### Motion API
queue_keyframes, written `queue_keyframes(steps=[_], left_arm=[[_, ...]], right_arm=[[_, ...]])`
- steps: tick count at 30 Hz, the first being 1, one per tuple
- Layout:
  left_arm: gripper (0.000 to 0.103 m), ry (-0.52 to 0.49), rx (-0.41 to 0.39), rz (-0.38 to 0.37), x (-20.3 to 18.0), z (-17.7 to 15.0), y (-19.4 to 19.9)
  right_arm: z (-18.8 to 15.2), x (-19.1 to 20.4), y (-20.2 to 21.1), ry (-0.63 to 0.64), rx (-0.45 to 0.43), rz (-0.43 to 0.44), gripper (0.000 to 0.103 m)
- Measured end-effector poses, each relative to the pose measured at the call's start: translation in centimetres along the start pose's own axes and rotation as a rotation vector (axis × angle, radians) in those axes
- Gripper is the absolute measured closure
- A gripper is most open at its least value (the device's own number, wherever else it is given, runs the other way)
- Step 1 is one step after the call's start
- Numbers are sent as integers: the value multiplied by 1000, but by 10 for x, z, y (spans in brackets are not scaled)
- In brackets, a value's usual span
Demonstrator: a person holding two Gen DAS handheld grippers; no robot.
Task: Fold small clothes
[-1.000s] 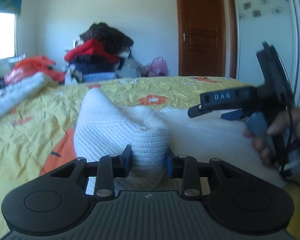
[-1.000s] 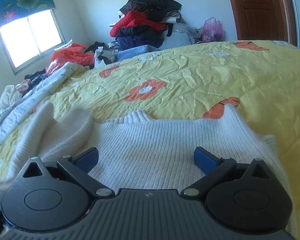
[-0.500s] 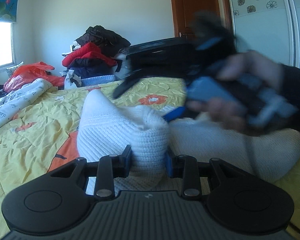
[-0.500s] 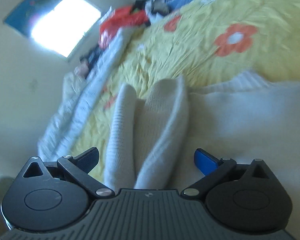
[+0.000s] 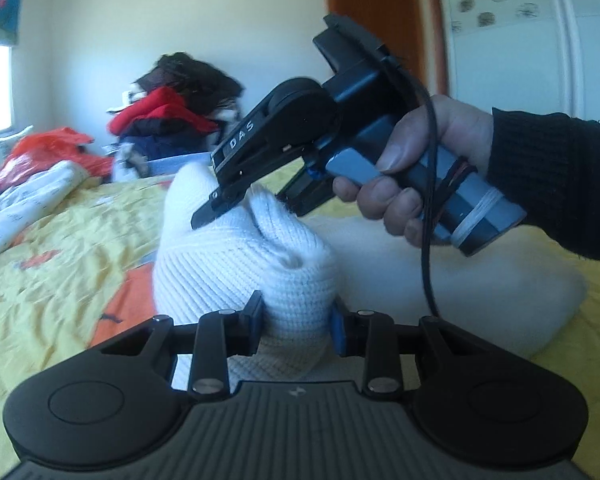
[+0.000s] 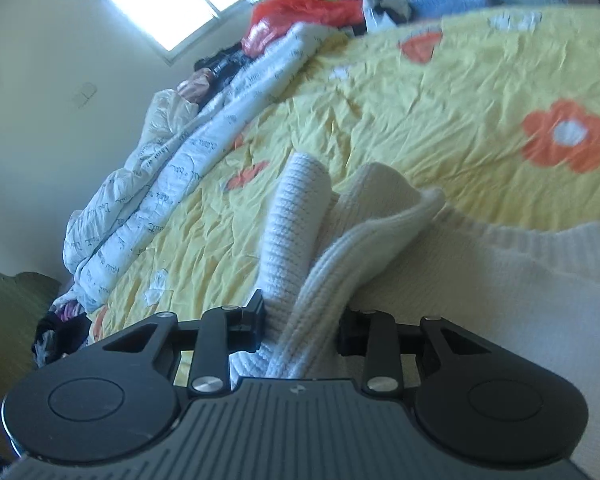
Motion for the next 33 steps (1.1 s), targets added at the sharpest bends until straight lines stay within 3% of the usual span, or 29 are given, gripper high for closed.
queue_keyframes(steps=[8,11,15,20,21,22,23,25,27,30,33], left_arm=[[71,-86,-52,-256,-69,25,-12],[71,-110,-19,-353,-95,24,-23],[71,-138,58,-397,-118,12,-41],[71,-212,30,-377,-126,4,-42],[68,-214,25,-384,-122,5,-42],[61,-212,12,-393,-121,5,-38],[57,-204,-5,-413,-115,6,-32],[29,-174,-50,-457,-107,7,-17],[14,-136,-116,-459,-87,8,-1],[14,-71,-171,-435,-56,6,19],[14,-48,-151,-320,-33,10,20]], right_arm=[[-23,-52,129,-5,-128,-100,69],[-45,-83,168,-67,-165,-144,69],[-81,-127,185,-177,-160,-230,76],[-108,-157,180,-292,-215,-185,77],[-110,-159,178,-306,-224,-180,70],[-112,-161,176,-334,-230,-178,56],[-113,-164,174,-367,-229,-173,51],[-114,-168,174,-418,-237,-107,35],[-113,-169,178,-451,-257,-61,22],[-103,-168,178,-469,-276,-36,22],[-90,-163,165,-431,-233,-73,22]])
Point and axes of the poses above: each gripper's, at about its wrist camera, not at the fingertips, and y roughly against the way its jaws point, x to its left, z to its top, the point moved 1 cm from there along -y, roughly the way its jaws point, and after that the axes turned 6 degrees about -z, right-handed, at the moved point
